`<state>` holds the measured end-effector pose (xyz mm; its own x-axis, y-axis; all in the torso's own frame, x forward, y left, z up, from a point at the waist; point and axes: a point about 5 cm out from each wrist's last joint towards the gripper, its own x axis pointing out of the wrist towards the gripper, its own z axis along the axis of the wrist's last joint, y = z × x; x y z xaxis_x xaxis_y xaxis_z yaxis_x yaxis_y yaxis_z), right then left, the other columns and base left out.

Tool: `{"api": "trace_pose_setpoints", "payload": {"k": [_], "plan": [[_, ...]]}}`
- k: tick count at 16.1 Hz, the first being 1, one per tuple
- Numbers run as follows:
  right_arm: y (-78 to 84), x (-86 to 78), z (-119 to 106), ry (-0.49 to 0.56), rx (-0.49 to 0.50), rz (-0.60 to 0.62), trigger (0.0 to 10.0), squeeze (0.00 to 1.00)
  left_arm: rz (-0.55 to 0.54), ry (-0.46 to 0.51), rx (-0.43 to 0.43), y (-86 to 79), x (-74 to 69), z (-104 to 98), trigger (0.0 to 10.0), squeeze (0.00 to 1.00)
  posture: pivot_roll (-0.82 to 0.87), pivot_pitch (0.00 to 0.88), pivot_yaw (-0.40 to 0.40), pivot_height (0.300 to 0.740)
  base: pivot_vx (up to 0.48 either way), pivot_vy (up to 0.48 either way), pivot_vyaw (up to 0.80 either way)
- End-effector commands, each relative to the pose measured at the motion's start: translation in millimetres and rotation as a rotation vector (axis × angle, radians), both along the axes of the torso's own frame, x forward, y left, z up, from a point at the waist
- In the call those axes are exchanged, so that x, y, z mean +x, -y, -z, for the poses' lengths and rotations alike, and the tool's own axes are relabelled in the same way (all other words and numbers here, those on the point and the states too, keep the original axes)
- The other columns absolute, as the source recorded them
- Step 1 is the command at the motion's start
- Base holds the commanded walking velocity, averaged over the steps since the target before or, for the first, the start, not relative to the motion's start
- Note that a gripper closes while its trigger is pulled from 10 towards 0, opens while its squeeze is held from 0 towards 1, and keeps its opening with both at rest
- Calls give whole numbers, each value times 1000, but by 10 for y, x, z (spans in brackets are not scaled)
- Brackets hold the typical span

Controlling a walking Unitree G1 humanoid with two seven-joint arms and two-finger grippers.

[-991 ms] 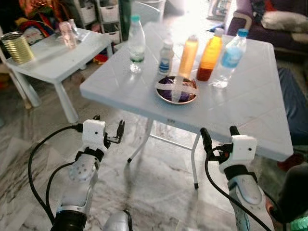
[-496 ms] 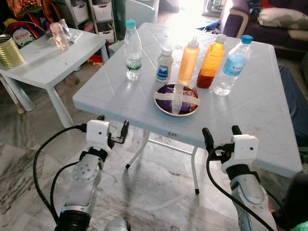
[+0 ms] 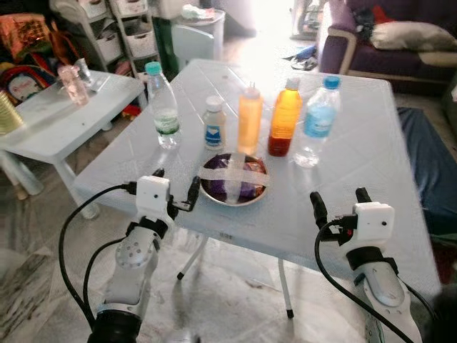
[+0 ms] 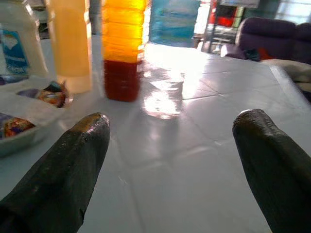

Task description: Restocking fridge

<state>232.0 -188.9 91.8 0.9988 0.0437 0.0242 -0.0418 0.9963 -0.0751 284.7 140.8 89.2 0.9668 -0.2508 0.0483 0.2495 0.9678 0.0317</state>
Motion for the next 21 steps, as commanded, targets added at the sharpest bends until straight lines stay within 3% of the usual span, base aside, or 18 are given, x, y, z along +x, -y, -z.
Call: {"api": "trace_pose_setpoints", "payload": {"k": [1,3,13,16,21], "plan": [[-83,5,-18,11,15,-17,10000,0,-20,-3,5,-61,-5,5,10000,0,2,47,-6,740,0,0,0],[-103,-1,-13,12,19,-27,10000,0,-29,-9,3,-92,-1,7,10000,0,2,47,-6,740,0,0,0],[-63,-3,-3,13,-20,-8,10000,0,3,16,20,-15,-14,-13,10000,0,6,51,-7,740,0,459,0],[-63,-7,-3,12,-18,-7,10000,0,3,15,18,-6,-23,-10,10000,0,7,54,-8,740,0,0,0],[72,98,-51,15,-29,67,10000,0,-1,4,24,-2,-43,10,10000,0,12,61,-6,740,0,0,0]]}}
